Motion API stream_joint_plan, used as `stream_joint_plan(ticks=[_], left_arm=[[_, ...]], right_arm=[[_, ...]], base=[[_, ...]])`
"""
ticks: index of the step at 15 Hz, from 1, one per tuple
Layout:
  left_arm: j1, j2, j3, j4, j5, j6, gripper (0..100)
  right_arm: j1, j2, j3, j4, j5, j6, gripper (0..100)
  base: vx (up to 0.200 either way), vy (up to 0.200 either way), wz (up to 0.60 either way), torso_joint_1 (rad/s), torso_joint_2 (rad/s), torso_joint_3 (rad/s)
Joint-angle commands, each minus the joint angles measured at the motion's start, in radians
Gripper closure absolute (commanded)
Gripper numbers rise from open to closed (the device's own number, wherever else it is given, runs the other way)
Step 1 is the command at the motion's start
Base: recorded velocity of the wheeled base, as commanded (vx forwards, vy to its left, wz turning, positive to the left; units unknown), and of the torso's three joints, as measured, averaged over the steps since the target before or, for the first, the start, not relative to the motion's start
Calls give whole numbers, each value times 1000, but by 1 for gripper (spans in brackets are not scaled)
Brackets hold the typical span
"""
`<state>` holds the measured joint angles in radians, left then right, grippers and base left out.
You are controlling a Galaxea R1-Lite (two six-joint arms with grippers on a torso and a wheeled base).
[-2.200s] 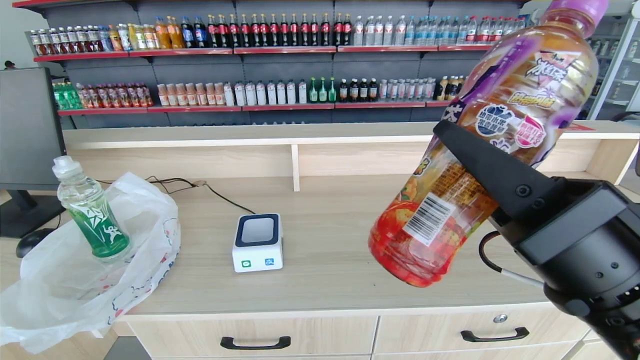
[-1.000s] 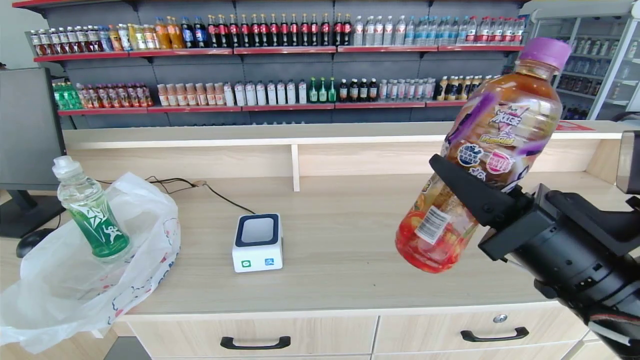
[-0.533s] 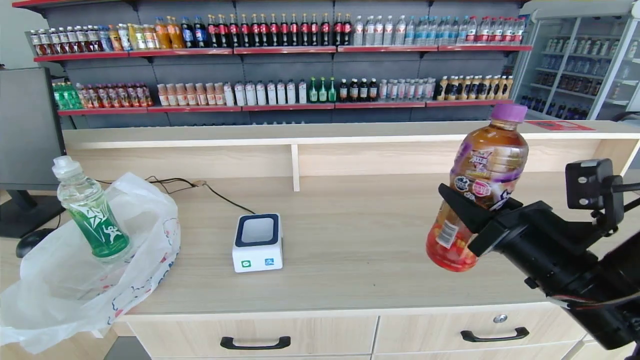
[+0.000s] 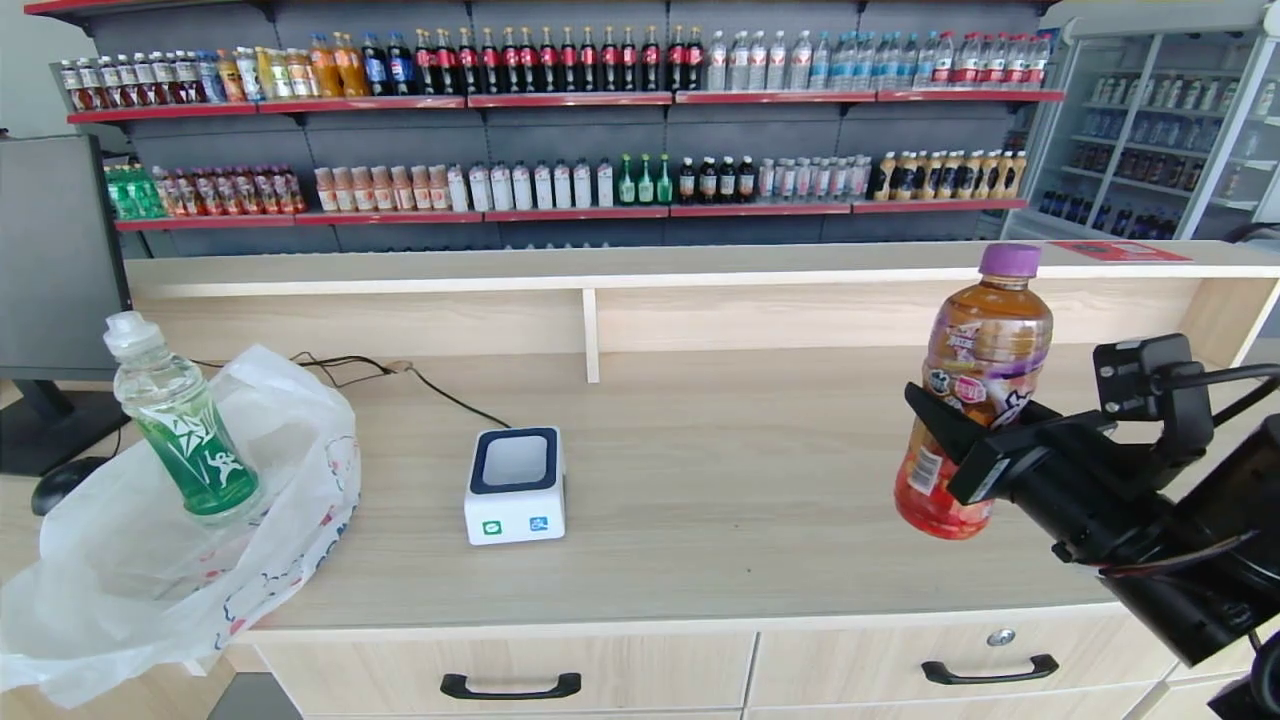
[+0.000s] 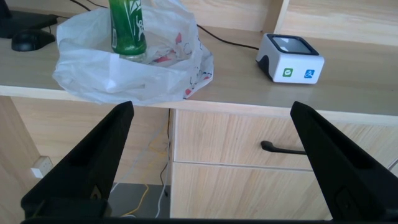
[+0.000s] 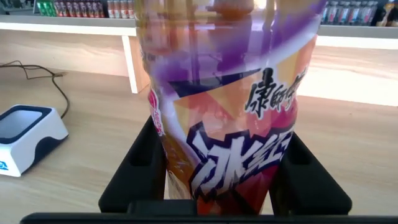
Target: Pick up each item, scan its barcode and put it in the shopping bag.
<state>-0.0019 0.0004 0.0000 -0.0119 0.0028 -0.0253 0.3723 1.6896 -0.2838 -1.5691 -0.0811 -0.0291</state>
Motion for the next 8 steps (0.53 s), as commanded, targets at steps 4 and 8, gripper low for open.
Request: stream_joint_plan(ticks=[4, 8], left_arm=[[0, 0, 0, 0, 0, -1, 0], [0, 0, 0, 0, 0, 1, 0]], right_arm=[[-12, 24, -9, -2, 0, 0, 100], [-35, 24, -31, -2, 0, -2, 100]], base=[[-50, 0, 0, 1, 2, 1], [0, 0, 0, 0, 0, 0]])
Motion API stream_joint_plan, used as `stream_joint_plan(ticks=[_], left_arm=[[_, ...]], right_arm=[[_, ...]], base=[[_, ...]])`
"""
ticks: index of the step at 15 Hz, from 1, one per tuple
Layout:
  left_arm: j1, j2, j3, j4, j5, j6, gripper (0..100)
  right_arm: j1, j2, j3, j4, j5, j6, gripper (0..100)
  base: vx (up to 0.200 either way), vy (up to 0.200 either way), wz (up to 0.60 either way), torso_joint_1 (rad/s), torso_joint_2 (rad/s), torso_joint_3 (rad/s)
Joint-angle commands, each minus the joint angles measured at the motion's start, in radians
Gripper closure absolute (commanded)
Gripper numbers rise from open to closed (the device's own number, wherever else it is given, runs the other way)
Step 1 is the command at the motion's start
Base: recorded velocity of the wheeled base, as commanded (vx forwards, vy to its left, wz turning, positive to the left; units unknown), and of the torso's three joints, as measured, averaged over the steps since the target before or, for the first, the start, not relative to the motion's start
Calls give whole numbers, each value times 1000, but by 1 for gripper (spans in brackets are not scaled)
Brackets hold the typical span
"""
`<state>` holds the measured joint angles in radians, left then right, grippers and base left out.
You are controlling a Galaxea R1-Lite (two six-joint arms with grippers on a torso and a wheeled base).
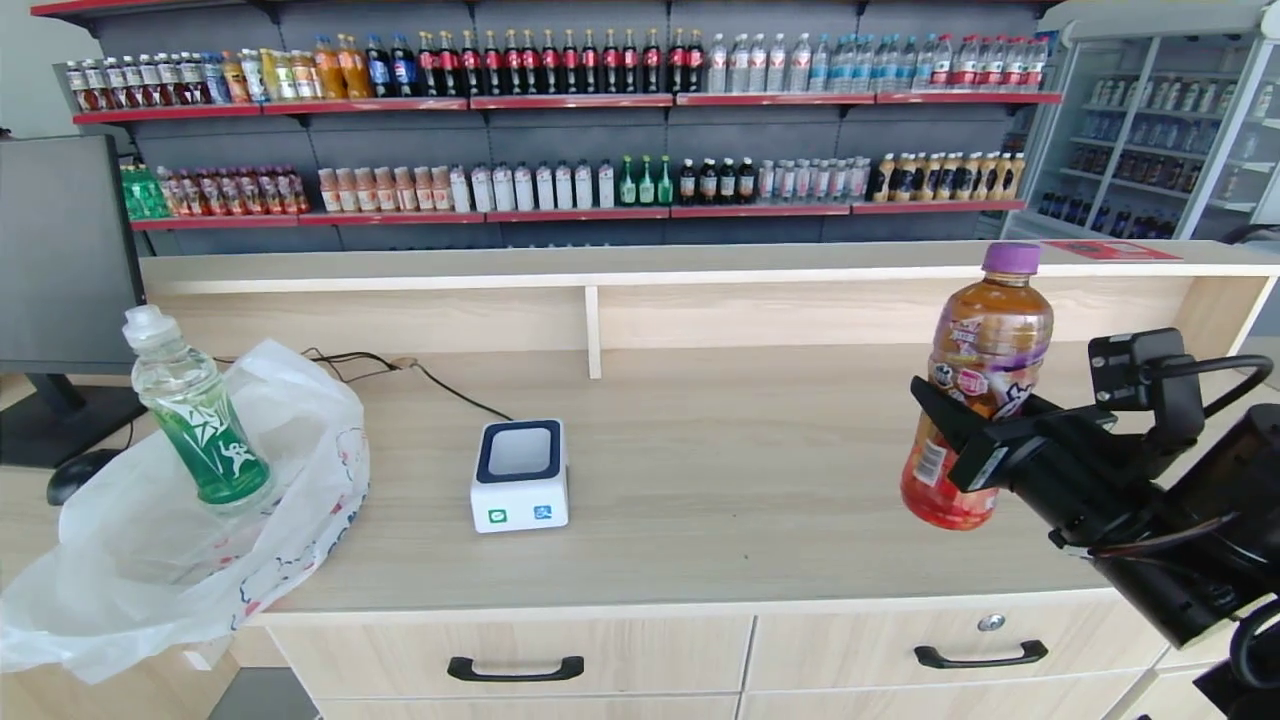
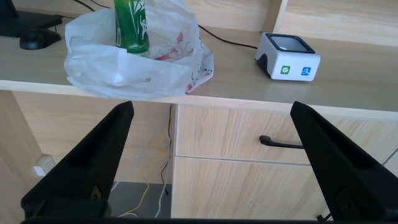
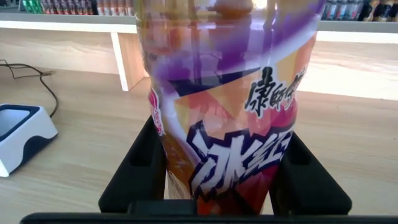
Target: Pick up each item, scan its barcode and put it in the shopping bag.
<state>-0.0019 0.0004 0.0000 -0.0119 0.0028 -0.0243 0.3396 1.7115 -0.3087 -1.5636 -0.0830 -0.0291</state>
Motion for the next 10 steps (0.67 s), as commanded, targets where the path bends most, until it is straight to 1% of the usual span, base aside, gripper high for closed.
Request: stream_joint_plan(ticks=[1, 7, 10], left_arm=[[0, 0, 0, 0, 0, 0, 0], [2, 0, 0, 0, 0, -3, 0], [0, 0, 0, 0, 0, -6, 0]], right_arm=[[-5, -4, -3, -7, 2, 3, 100], [-22, -24, 7, -7, 2, 6, 100], [-45, -32, -3, -7, 2, 6, 100]], base=[[0, 200, 0, 17, 7, 2], [0, 200, 0, 3, 4, 2], [0, 200, 0, 5, -2, 2]])
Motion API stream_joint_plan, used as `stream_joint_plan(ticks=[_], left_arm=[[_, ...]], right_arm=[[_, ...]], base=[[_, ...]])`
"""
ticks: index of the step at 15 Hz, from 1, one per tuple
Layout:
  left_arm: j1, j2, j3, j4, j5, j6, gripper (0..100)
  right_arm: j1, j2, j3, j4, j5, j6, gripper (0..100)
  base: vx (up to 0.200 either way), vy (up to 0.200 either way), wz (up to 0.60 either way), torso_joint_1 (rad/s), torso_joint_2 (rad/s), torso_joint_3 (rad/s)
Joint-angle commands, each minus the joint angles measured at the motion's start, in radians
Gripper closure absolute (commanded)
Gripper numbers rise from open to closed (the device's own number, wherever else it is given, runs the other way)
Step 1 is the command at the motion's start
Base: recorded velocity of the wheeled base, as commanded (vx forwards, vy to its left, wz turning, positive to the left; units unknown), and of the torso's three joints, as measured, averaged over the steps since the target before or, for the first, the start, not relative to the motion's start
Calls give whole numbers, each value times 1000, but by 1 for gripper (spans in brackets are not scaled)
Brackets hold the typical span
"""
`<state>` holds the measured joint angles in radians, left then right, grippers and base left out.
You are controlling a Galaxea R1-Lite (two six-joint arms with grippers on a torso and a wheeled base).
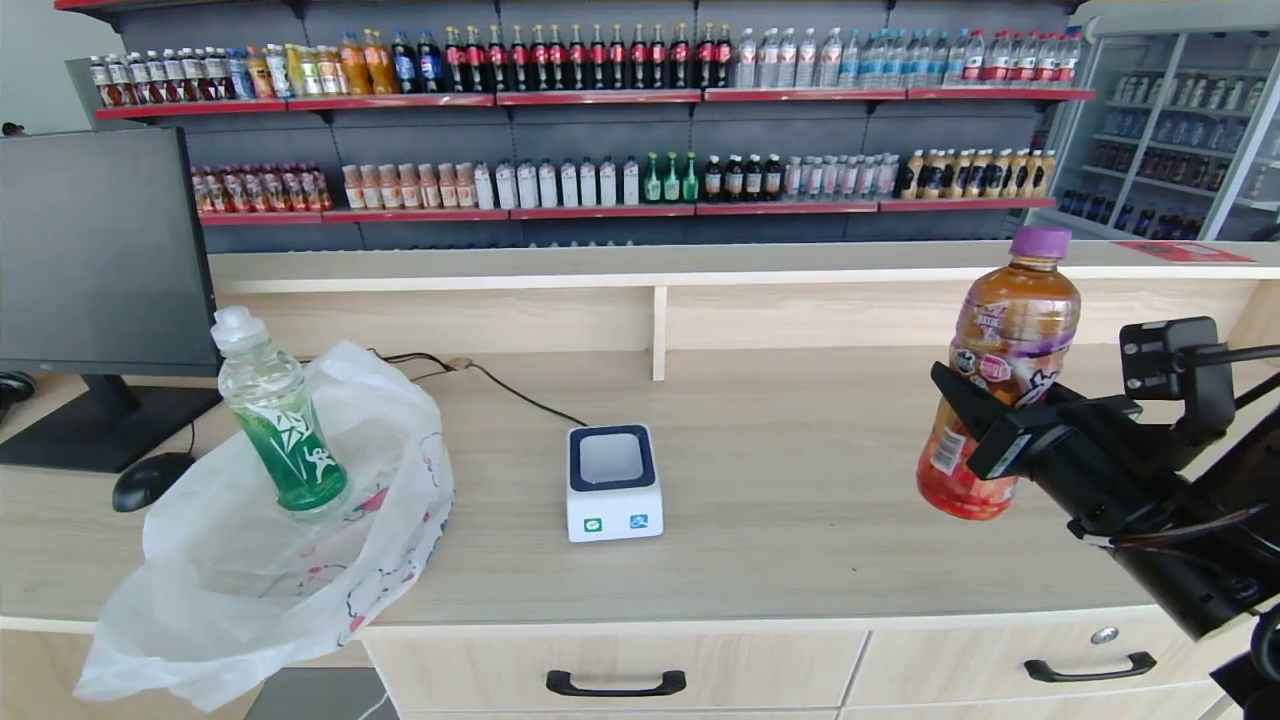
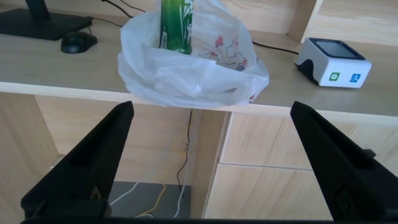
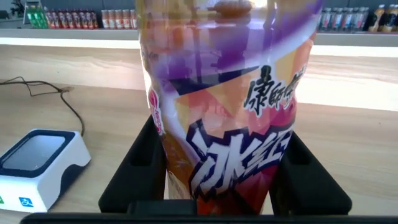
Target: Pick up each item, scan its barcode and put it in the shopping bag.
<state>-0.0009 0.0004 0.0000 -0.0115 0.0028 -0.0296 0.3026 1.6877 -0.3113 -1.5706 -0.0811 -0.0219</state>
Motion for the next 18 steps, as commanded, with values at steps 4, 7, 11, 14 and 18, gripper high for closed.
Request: stream_joint_plan(ticks=[4, 7, 11, 14, 18], left_arm=[[-1, 0, 0, -1, 0, -1, 0], [-1, 0, 0, -1, 0, -1, 0], [-1, 0, 0, -2, 0, -1, 0], [-1, 0, 0, -2, 0, 2, 0], [-1, 0, 0, -2, 0, 5, 0]], right_arm=[[-14, -23, 14, 0, 0, 0, 100], [-14, -26, 40, 0, 0, 0, 100], [-13, -31, 37, 0, 0, 17, 100], [-8, -34, 38, 0, 0, 20, 100], [-8, -39, 41, 0, 1, 22, 100]], base=[[0, 200, 0, 4, 1, -1], [0, 200, 0, 2, 1, 1], [0, 200, 0, 4, 1, 2], [0, 67, 0, 1, 1, 1], [0, 0, 0, 0, 0, 0]])
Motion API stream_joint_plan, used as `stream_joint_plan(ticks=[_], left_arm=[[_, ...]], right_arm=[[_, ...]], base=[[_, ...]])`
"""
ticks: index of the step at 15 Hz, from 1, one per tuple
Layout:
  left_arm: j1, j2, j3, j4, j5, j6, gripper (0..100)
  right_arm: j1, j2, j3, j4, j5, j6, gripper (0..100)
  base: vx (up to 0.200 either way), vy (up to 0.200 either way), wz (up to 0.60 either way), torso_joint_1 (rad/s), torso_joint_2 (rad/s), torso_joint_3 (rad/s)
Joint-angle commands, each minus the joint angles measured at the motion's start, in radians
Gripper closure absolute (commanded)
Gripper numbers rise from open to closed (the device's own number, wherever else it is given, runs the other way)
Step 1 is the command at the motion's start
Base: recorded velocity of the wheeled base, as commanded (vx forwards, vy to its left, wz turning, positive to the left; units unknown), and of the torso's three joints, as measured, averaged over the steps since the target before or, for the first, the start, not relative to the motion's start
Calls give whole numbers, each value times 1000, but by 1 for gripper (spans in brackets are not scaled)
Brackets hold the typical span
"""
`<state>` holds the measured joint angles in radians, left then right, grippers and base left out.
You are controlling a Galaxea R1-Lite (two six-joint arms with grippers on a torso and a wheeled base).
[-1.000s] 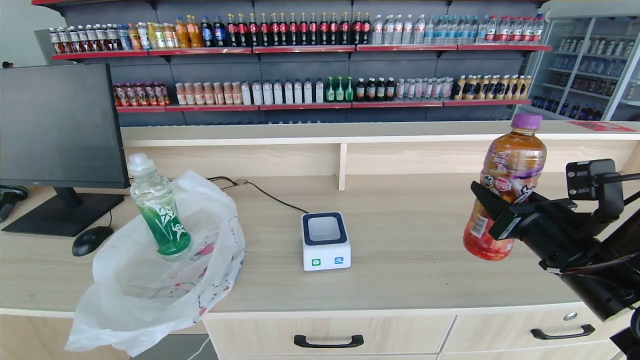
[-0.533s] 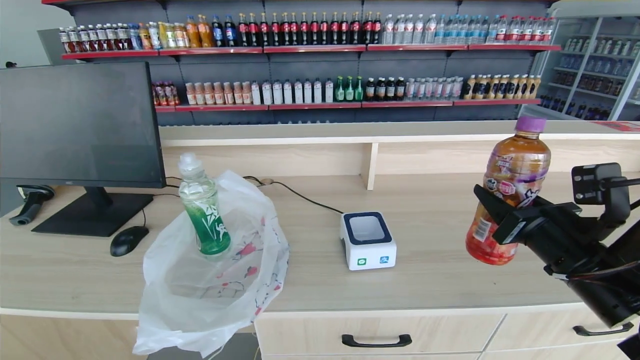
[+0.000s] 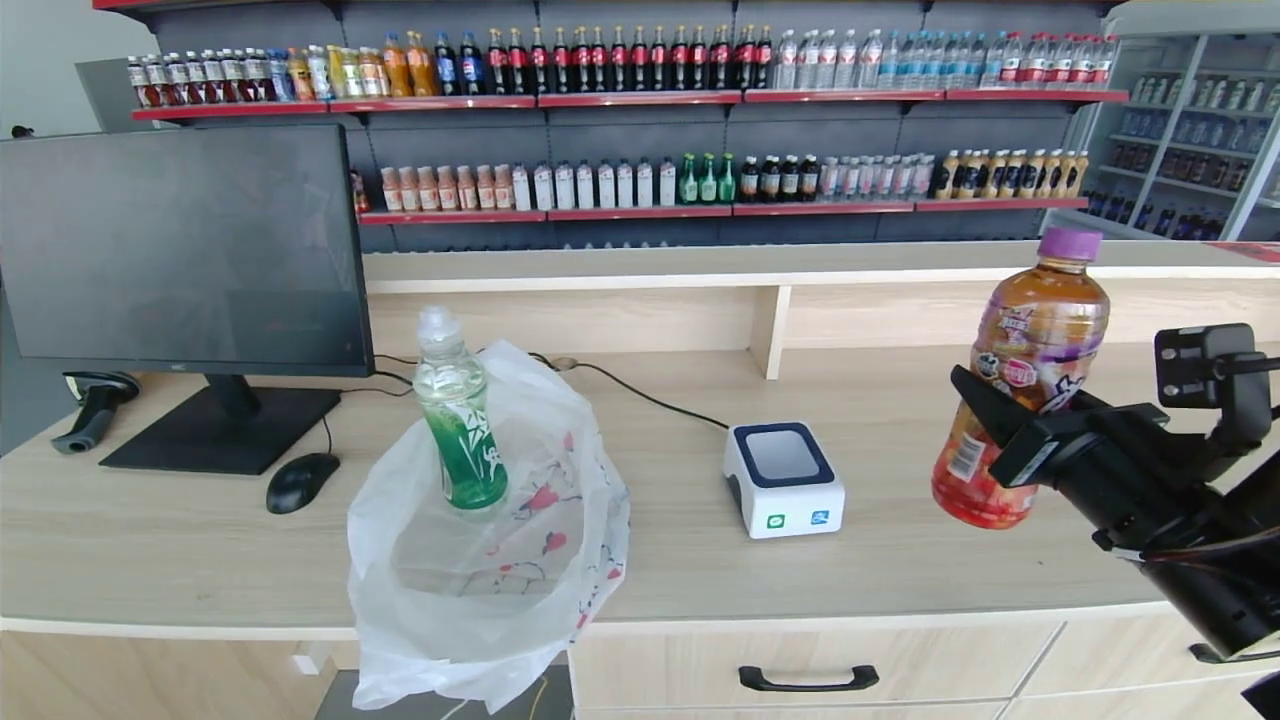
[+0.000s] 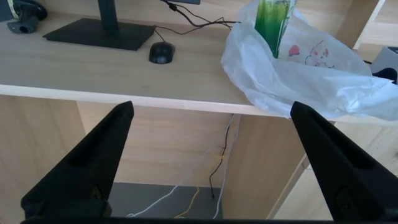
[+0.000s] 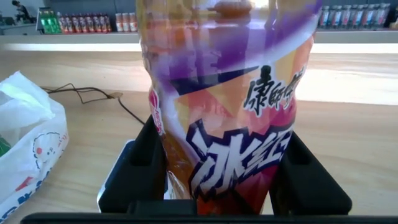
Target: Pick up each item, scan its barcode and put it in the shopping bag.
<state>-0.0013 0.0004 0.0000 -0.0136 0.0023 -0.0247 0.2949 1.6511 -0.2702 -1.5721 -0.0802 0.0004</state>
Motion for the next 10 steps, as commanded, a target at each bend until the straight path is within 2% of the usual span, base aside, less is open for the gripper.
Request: stream_joint_plan(ticks=[1, 4, 8, 10], left_arm=[[0, 0, 0, 0, 1, -1, 0], [0, 0, 0, 0, 1, -1, 0], [0, 0, 0, 7, 1, 3, 0], [0, 0, 0, 7, 1, 3, 0]], right_arm=[[1, -5, 2, 1, 0, 3, 100], [1, -16, 2, 1, 0, 13, 100], [38, -30, 6, 1, 0, 13, 100], [93, -28, -6, 1, 0, 18, 100]], base=[[0, 0, 0, 0, 0, 0], [200, 0, 0, -1, 2, 1], [0, 0, 0, 0, 0, 0], [0, 0, 0, 0, 0, 0]])
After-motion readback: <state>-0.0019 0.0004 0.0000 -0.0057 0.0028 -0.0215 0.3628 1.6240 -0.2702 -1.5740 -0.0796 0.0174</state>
